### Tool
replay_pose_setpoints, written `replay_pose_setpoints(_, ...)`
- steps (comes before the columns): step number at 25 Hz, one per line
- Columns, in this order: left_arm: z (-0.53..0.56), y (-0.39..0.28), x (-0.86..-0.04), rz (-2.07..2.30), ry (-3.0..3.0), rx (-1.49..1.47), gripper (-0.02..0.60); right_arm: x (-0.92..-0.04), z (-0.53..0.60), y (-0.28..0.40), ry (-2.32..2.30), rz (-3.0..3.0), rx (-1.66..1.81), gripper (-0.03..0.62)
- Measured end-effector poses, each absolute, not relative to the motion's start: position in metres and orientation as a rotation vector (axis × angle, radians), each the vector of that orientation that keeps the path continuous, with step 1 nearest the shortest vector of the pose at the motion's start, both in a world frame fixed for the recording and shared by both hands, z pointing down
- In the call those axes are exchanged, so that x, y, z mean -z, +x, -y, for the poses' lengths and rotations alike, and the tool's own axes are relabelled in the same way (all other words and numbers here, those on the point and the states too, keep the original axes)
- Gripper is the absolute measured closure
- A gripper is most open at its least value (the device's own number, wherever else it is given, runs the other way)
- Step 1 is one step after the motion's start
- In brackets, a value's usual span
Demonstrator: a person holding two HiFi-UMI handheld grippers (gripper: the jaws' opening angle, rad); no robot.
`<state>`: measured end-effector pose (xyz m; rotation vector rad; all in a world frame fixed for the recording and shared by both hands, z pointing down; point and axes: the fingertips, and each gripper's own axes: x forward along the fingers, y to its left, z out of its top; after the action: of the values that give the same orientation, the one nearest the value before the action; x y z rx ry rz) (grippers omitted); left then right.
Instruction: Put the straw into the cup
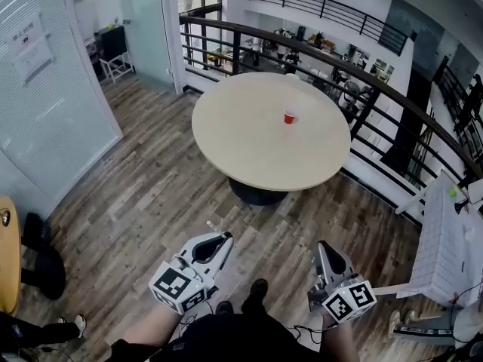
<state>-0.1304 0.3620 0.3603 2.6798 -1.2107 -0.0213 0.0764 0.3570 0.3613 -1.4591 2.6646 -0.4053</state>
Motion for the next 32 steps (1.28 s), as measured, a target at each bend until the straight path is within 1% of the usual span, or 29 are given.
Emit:
replay_pose_setpoints(8,-0.278,-0.078,-0.349,1.247,2.659,0.077,0.561,-0.351,-0.275,0.132,-1.411,-2.681,0.364,0.572)
replay_pose_setpoints(13,-0.248,-0.045,-0.345,1.242,2.658,0.099,0.561,-0.356,-0.251,0.164,-1.402,-2.675,0.397,0.572)
replay_pose_setpoints(17,-0.23,-0.032,-0.351,1.236,2.645,0.076,0.561,-0.366,-0.234,0.176,-1.399,-2.673,0.446,0.572)
replay_pose_setpoints(26,-0.171,-0.026,-0.356,1.241,2.662,0.07,0.561,-0.374,-0.178,0.174,-1.391,-2.693,0.467,0.572)
replay_pose_setpoints(32,-0.103,-0.043,-0.366,1.227,2.645,0.085,0.561,-0.38,-0.11,0.153,-1.398,-2.721,0.481,0.572)
